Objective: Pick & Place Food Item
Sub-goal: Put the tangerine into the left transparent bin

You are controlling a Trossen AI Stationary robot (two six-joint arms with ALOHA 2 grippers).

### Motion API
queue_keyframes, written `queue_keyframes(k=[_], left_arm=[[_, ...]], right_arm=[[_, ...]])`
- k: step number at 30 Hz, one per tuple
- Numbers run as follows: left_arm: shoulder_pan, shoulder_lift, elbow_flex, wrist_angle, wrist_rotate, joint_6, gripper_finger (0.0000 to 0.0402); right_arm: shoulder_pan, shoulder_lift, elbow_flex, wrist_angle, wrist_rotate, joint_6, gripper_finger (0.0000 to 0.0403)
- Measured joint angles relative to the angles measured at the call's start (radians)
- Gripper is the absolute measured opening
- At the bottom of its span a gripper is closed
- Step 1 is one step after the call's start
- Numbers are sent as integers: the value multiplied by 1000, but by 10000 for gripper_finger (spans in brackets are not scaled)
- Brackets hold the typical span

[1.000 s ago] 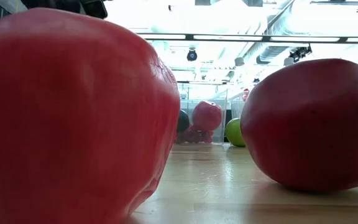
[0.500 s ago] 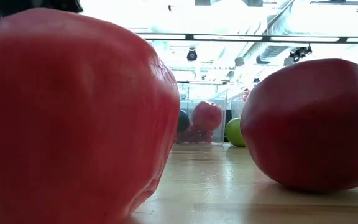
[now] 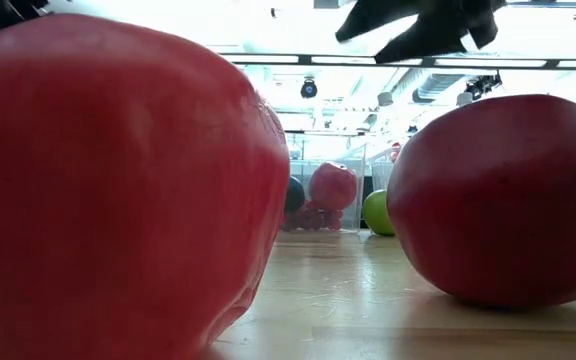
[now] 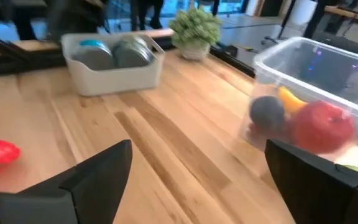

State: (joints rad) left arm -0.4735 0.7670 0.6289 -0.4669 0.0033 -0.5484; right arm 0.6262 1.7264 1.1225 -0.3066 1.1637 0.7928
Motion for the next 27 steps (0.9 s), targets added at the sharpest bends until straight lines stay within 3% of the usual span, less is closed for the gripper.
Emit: queue_keyframes(k=[3,7,10,17,20,27], left_arm=[[-45,0,0,0,-42,-2,163],[-78,0,0,0,-63,-2,163],[-87,0,0,0,-65,11,163],[-87,0,0,-4,-65,32,163],[-87,0,0,-4,-65,32,163],[-87,2,-6,-6,-77,51,163]], right_arm=[[-13,-5,0,-82,-66,134,333],[-50,-41,0,-206,-299,351,310],[-80,-51,0,-307,-460,383,295],[-160,-53,0,-424,-490,359,268],[-190,-53,0,-476,-508,455,257],[-243,-53,0,-593,-725,638,234]])
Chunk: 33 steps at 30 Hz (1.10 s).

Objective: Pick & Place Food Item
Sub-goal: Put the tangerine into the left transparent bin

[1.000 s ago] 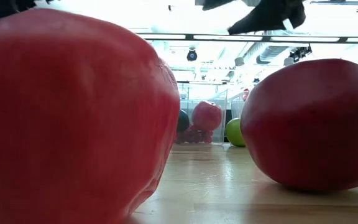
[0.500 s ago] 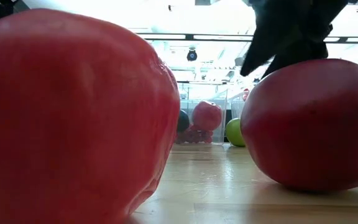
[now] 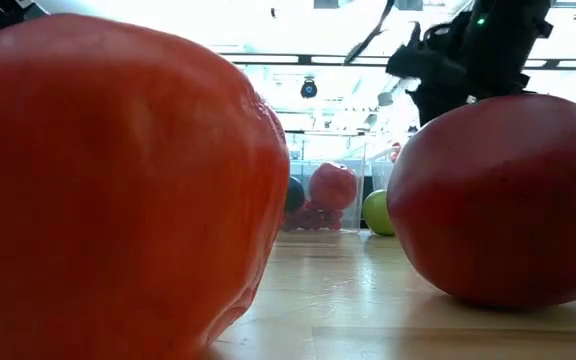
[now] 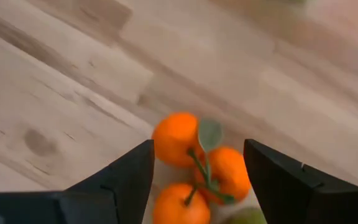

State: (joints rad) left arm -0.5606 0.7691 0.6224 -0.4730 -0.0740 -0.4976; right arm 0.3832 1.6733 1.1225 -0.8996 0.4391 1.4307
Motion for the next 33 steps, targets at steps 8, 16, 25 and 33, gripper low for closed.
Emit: queue_keyframes(k=[8,16,25,33], left_arm=[[0,3,0,2,-11,54,163],[0,3,0,2,-11,64,163],[0,3,0,2,-11,64,163],[0,3,0,2,-10,86,163]], right_arm=[[-10,3,0,3,-101,-22,229],[-3,3,-6,33,-104,5,229],[-7,4,-60,77,-126,6,228],[-11,4,-65,85,-125,13,171]])
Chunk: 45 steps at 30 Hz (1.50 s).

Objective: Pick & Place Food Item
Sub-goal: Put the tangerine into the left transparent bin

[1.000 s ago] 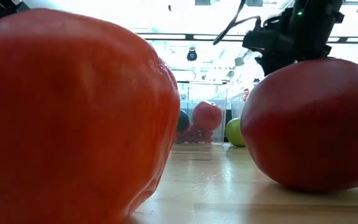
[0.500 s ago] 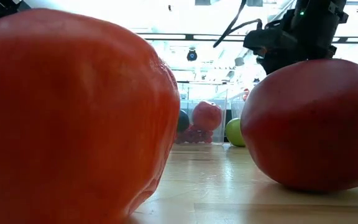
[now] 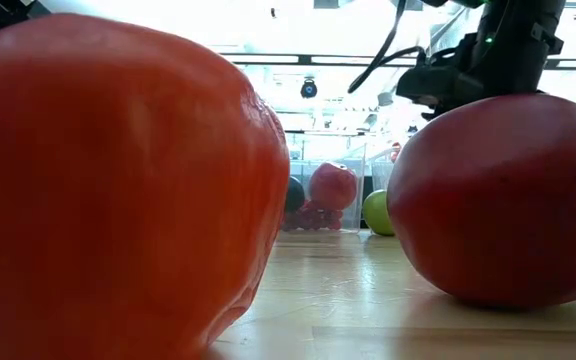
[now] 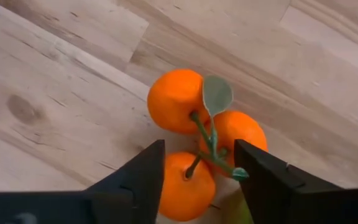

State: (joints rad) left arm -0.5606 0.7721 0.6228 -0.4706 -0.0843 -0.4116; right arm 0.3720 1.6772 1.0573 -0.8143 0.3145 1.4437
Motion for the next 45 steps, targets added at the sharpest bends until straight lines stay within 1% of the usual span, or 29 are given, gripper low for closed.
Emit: queue_keyframes(k=[5,12,13,16,20,23,29,32,35,37,38,40,43,45], left_arm=[[0,0,0,0,-25,5,163],[0,0,0,0,-26,5,163],[0,0,0,0,-26,5,163],[0,0,0,0,-26,5,163],[0,0,0,0,-26,5,163],[0,0,0,0,-26,5,163],[0,0,0,0,-26,5,163],[0,0,0,0,-26,5,163],[0,0,0,0,-26,5,163],[0,0,0,0,-28,14,163],[0,0,0,0,-34,18,163],[0,1,0,0,-49,19,163],[0,2,0,0,-52,20,163],[0,2,0,0,-52,20,163]], right_arm=[[0,0,0,3,-1,0,106],[0,0,0,18,1,-18,19],[0,0,0,19,5,-30,12],[1,0,0,35,45,-48,10],[10,0,0,119,115,-138,5],[20,0,0,220,203,-238,5],[35,0,0,458,440,-495,4],[34,0,0,607,573,-677,4],[25,0,1,769,724,-904,4],[1,0,2,869,787,-1045,4],[-17,0,2,915,804,-1105,4],[-67,0,2,996,802,-1211,4],[-152,0,2,1081,742,-1305,3],[-217,0,2,1094,689,-1313,3]])
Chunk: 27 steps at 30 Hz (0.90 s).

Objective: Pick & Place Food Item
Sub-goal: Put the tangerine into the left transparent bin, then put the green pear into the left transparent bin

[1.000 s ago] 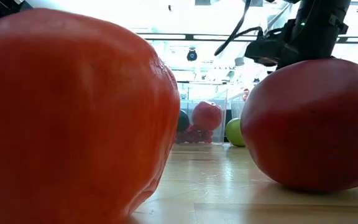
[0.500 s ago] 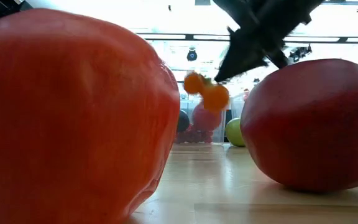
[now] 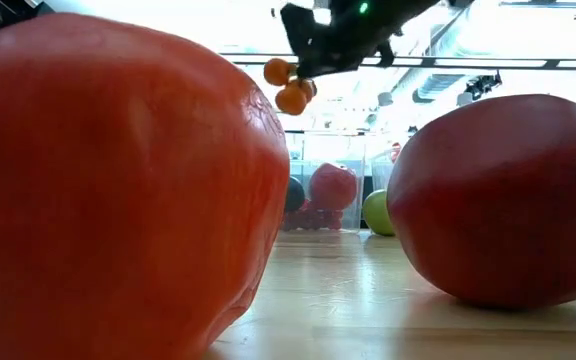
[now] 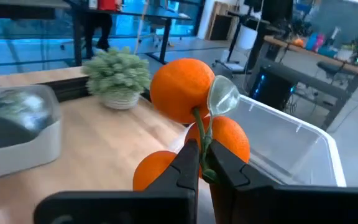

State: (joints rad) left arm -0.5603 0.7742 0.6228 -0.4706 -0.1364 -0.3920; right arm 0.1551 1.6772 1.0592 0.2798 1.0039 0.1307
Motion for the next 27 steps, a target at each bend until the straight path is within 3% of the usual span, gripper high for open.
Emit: queue_keyframes(k=[11,21,27], left_arm=[[0,0,-4,-33,0,26,163],[0,0,-5,-33,0,27,163],[0,0,-6,-34,0,27,163]], right_arm=[[-270,0,0,-20,-283,107,25],[-335,0,0,-20,-357,58,56],[-334,0,0,-21,-355,50,131]])
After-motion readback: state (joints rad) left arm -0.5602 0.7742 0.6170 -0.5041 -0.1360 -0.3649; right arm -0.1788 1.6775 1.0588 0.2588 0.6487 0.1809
